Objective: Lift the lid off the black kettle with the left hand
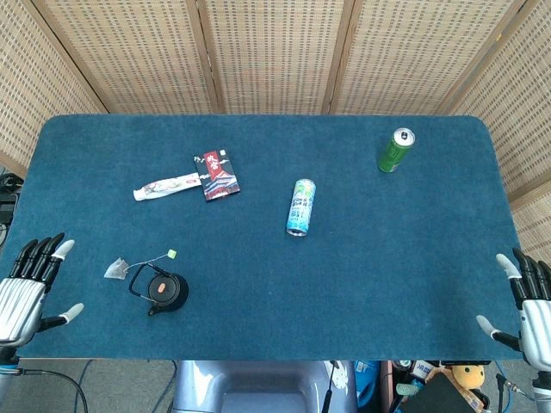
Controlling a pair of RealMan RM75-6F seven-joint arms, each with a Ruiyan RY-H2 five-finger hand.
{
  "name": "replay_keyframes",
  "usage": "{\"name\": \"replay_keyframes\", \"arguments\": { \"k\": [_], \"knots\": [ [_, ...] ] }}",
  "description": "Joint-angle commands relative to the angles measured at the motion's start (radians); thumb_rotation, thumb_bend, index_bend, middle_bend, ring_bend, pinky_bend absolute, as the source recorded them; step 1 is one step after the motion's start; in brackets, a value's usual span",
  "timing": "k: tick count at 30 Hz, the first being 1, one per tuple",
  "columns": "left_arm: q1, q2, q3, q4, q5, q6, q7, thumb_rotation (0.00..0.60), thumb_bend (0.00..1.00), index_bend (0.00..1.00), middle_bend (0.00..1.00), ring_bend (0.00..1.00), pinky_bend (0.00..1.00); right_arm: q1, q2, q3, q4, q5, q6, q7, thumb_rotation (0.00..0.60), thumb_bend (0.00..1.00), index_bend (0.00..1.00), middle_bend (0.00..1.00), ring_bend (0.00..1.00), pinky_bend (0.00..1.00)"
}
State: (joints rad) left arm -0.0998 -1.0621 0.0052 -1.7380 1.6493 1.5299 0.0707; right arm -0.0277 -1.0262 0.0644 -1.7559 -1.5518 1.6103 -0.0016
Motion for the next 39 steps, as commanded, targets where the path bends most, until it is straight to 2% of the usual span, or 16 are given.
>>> {"name": "replay_keyframes", "arguments": {
  "k": [1, 11, 17, 23, 35, 39],
  "knots": [
    [-0.001, -0.003, 0.0, 0.003, -0.004, -0.005, 0.004, 0.6, 0.16, 0.0, 0.0, 0.0, 0.0, 0.0, 0.0, 0.0, -0.001, 0.0, -0.001, 0.0, 0.6, 0.0, 0.0, 0.0, 0.0, 0.0],
    [-0.044, -0.047, -0.012, 0.027, -0.004, -0.065, 0.041, 0.6, 0.16, 0.0, 0.0, 0.0, 0.0, -0.001, 0.004, 0.003, -0.003, 0.004, 0.002, 0.008, 0.6, 0.0, 0.0, 0.0, 0.0, 0.0],
    [-0.133, -0.108, -0.02, 0.064, 0.035, -0.173, 0.052, 0.6, 0.16, 0.0, 0.0, 0.0, 0.0, 0.003, 0.004, 0.006, -0.002, 0.015, -0.008, 0.007, 0.6, 0.0, 0.0, 0.0, 0.0, 0.0],
    [-0.213, -0.229, -0.012, 0.125, 0.062, -0.281, 0.093, 0.6, 0.16, 0.0, 0.0, 0.0, 0.0, 0.009, -0.003, 0.006, 0.0, 0.024, -0.023, -0.007, 0.6, 0.0, 0.0, 0.0, 0.0, 0.0],
    [-0.23, -0.365, 0.024, 0.274, 0.04, -0.314, 0.054, 0.6, 0.16, 0.0, 0.0, 0.0, 0.0, 0.011, -0.003, 0.004, 0.0, 0.024, -0.027, -0.005, 0.6, 0.0, 0.0, 0.0, 0.0, 0.0],
    [-0.235, -0.383, 0.028, 0.308, 0.037, -0.312, 0.041, 0.6, 0.16, 0.0, 0.0, 0.0, 0.0, 0.01, -0.002, 0.004, 0.0, 0.024, -0.026, -0.002, 0.6, 0.0, 0.0, 0.0, 0.0, 0.0]
  ]
}}
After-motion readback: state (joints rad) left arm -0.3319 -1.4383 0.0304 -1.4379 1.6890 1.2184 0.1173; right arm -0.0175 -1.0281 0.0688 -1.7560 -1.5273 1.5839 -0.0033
